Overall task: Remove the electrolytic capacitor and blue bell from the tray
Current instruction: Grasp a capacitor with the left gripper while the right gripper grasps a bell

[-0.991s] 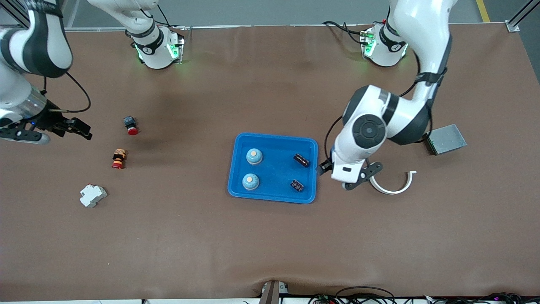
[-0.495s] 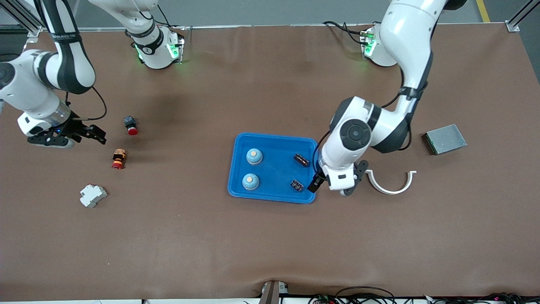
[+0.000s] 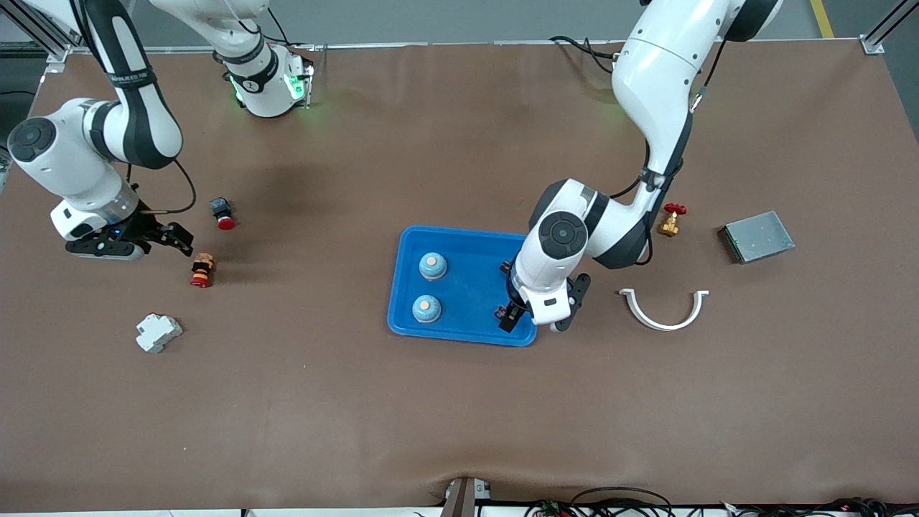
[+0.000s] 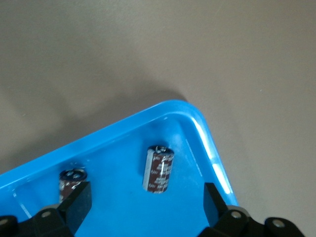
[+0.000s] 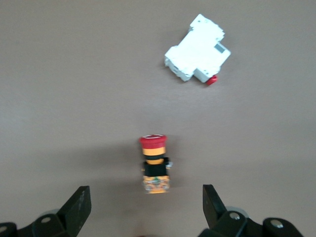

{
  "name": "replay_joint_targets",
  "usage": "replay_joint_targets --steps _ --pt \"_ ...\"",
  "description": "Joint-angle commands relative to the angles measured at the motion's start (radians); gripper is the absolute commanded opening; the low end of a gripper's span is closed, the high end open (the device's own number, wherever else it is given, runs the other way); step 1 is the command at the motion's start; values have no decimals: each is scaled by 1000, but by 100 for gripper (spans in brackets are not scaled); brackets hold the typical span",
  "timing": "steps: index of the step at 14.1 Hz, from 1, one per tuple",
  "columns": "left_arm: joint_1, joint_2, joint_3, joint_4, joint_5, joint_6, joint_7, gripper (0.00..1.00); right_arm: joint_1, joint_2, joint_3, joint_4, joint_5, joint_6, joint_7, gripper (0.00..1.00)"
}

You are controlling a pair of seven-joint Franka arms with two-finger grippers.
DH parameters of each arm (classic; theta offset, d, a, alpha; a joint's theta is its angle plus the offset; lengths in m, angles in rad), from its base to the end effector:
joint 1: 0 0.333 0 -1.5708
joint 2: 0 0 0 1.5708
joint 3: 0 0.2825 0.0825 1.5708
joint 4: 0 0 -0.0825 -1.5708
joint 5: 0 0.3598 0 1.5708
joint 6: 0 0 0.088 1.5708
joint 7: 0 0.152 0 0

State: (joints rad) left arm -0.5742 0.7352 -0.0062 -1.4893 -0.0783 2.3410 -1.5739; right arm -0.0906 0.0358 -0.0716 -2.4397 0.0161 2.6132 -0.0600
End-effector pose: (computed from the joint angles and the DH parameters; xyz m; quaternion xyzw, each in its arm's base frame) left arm 0.5766 -0.3820 0.1933 0.8643 0.4986 -0.0003 0.0662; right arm 0.4814 -0.0790 0.2420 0.9960 -0.0575 0.0688 0.0044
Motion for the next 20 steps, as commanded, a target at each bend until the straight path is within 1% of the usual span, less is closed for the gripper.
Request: replay_joint_targets --steps 1,4,6,8,10,13,16,17,20 --pt "-4 39 5 29 15 30 -14 100 148 0 3 -1 8 -13 266 100" --pt "-7 67 5 29 17 43 -5 100 395 3 3 7 5 -2 686 100" --pt "-18 78 5 27 18 43 -5 100 536 28 3 53 -5 -13 929 100" --pt "-24 85 5 27 20 43 -3 100 647 87 1 103 -10 -13 1122 100" --pt "-38 90 5 27 23 43 -3 100 734 174 -1 174 -31 -21 1265 100" --pt "-49 102 6 29 41 46 -9 100 817 315 -2 351 -47 -116 1423 100" --pt "-47 111 6 27 49 70 -9 100 853 449 -2 551 -48 -202 1529 100" --pt "-47 115 6 27 52 76 -9 100 856 481 -2 595 -48 -211 1545 100" --pt "-46 119 6 27 57 92 -11 100 861 559 -2 672 -50 -209 1572 100"
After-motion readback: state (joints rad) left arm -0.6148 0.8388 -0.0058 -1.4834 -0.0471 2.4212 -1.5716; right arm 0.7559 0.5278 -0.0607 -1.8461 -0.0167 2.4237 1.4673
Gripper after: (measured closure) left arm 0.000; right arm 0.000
